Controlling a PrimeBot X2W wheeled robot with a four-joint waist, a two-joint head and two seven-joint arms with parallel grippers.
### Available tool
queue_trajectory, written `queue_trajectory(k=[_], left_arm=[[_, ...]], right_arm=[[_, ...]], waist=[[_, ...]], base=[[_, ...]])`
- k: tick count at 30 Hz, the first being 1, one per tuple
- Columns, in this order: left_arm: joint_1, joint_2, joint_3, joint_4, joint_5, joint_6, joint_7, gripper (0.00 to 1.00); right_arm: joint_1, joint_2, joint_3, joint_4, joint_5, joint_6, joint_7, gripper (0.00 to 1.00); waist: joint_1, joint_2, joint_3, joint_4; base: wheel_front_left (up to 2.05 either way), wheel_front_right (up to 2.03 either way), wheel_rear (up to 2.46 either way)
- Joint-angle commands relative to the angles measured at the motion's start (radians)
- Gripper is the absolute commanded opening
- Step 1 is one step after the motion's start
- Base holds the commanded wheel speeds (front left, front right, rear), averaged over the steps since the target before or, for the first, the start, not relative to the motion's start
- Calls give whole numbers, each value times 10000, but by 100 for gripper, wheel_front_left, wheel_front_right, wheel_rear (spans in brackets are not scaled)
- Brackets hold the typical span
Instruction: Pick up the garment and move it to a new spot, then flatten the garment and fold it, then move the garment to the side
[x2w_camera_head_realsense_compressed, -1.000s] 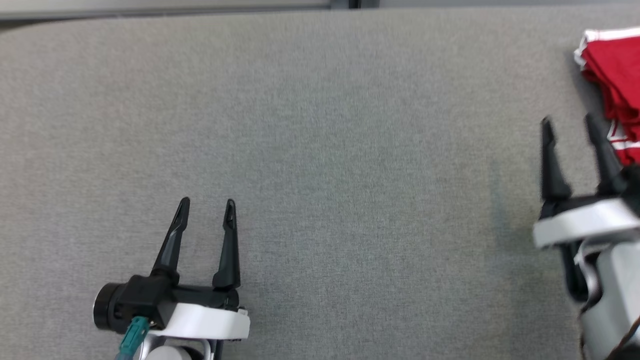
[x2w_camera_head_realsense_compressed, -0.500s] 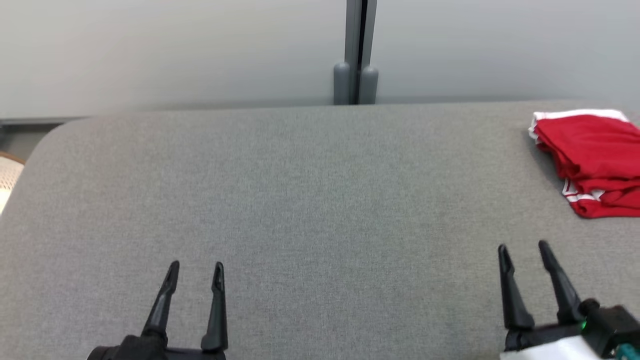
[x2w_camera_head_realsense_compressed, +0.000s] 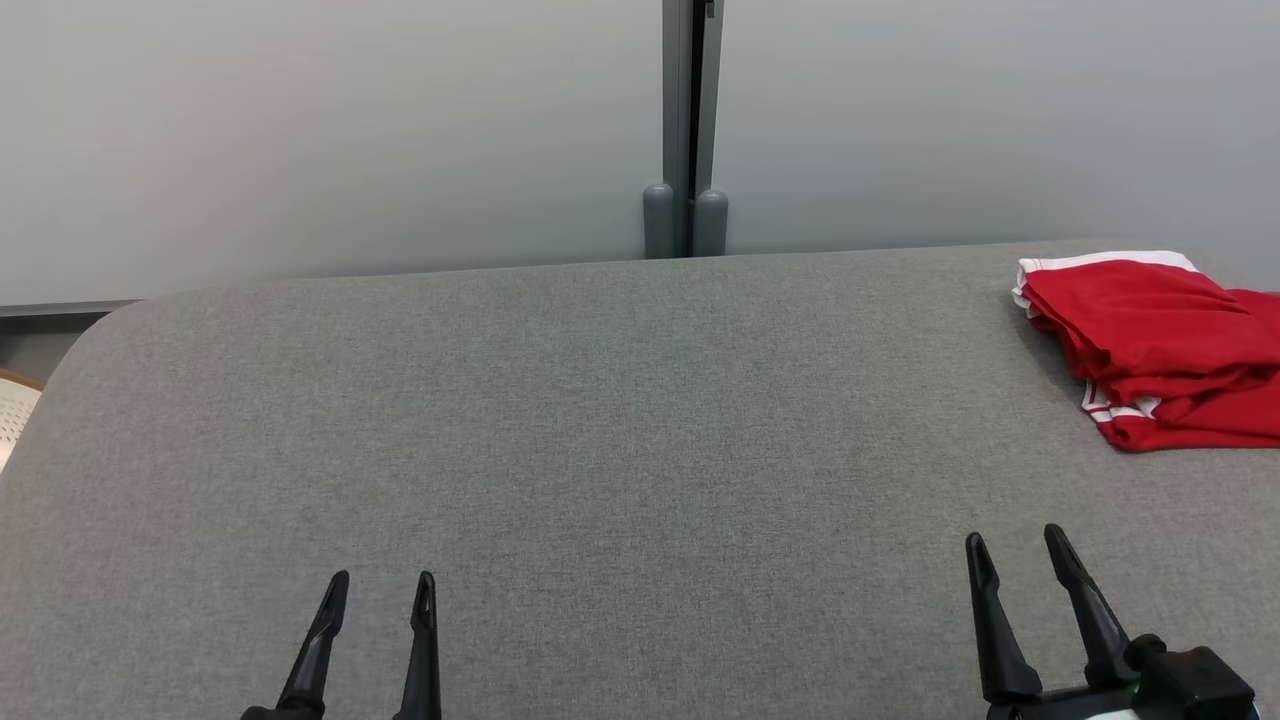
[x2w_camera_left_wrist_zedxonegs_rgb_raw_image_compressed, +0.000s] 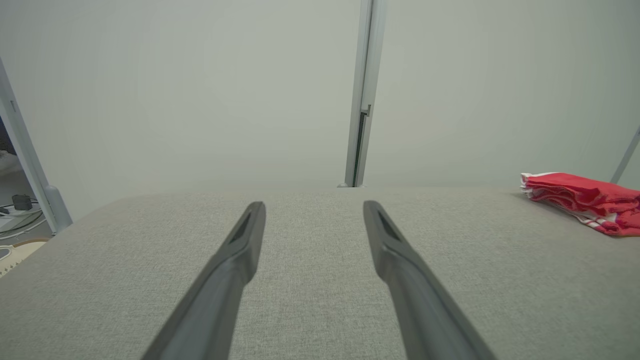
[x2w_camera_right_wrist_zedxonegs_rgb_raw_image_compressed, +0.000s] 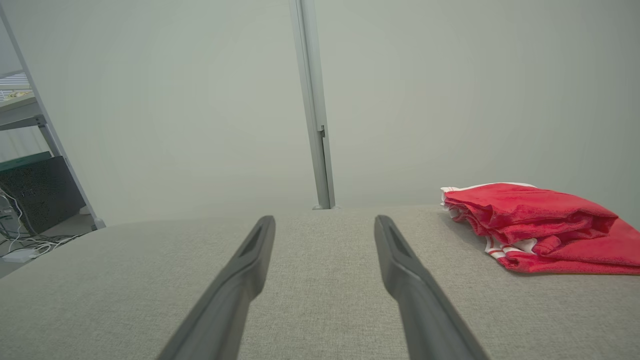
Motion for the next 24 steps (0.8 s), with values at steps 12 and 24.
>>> queue_trajectory(k=[12,24], left_arm=[[-214,77,67,384,-1606,-140,267,0],[-776,217,259,846,-3911,-445,697,0]], right_arm=[[-96,-27,-99,333,1556,1,283,0],[-486,-110,-313,535,3781,0,731,0]], waist=[[0,-1,15,10],[0,-1,45,31]], base=[[0,0,0],[0,0,0]])
